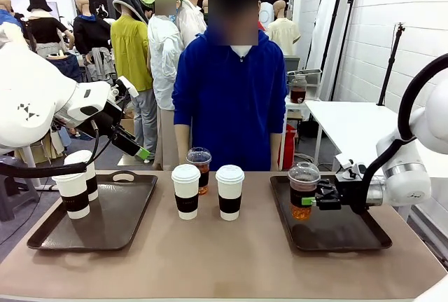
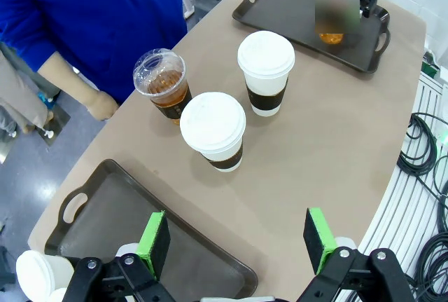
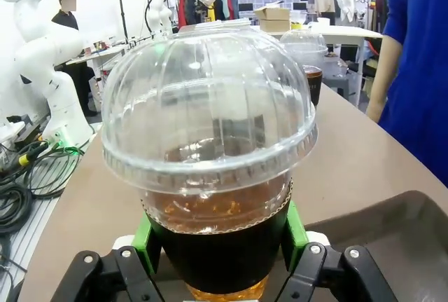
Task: Distribute the coffee onto the tray.
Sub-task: Pick up one iced Americano and place it on the right Handle tray.
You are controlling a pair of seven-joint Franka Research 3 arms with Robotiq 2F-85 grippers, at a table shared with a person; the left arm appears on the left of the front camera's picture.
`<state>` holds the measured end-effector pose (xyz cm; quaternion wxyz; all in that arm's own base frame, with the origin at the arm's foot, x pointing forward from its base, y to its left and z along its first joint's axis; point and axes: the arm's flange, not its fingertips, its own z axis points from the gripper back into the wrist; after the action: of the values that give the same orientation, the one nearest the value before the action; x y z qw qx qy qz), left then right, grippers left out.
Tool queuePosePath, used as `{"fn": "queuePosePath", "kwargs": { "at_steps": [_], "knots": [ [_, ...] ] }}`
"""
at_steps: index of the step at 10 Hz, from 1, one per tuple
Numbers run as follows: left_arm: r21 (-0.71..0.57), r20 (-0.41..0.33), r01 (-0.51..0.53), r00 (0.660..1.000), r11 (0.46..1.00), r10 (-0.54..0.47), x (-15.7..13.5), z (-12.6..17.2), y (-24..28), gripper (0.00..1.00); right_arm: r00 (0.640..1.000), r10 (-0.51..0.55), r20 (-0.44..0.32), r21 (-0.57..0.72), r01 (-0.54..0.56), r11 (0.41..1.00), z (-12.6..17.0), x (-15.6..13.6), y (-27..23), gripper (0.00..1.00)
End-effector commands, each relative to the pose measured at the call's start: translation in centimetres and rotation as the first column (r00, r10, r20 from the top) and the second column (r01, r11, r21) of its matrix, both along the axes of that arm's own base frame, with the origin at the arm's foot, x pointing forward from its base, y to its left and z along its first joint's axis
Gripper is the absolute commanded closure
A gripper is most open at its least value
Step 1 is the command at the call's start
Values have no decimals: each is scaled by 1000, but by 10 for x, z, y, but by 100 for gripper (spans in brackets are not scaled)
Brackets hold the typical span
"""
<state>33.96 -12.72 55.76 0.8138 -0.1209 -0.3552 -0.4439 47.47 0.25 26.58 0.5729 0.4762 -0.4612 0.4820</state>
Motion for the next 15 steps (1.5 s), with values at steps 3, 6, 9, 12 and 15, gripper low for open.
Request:
{"fn": "queuePosePath", "kwargs": {
  "at_steps": [3, 6, 9, 12, 15],
  "knots": [
    [-3, -2, -1, 1000, 1000, 1, 0, 0, 1, 0, 1000, 1, 21, 58, -2, 998, -17, -13, -17, 20],
    [-3, -2, -1, 1000, 1000, 1, 0, 0, 1, 0, 1000, 13, -10, 66, -13, 998, -27, -14, -21, 20],
    [-3, -2, -1, 1000, 1000, 1, 0, 0, 1, 0, 999, 36, -31, 69, -34, 997, -23, -12, -18, 20],
    [-3, -2, -1, 1000, 1000, 1, 0, 0, 1, 0, 998, 29, -59, 49, -27, 998, -26, -10, -16, 20],
    [-3, -2, -1, 1000, 1000, 1, 0, 0, 1, 0, 998, 32, -53, 19, -31, 999, -29, -11, -17, 20]
  ]
}}
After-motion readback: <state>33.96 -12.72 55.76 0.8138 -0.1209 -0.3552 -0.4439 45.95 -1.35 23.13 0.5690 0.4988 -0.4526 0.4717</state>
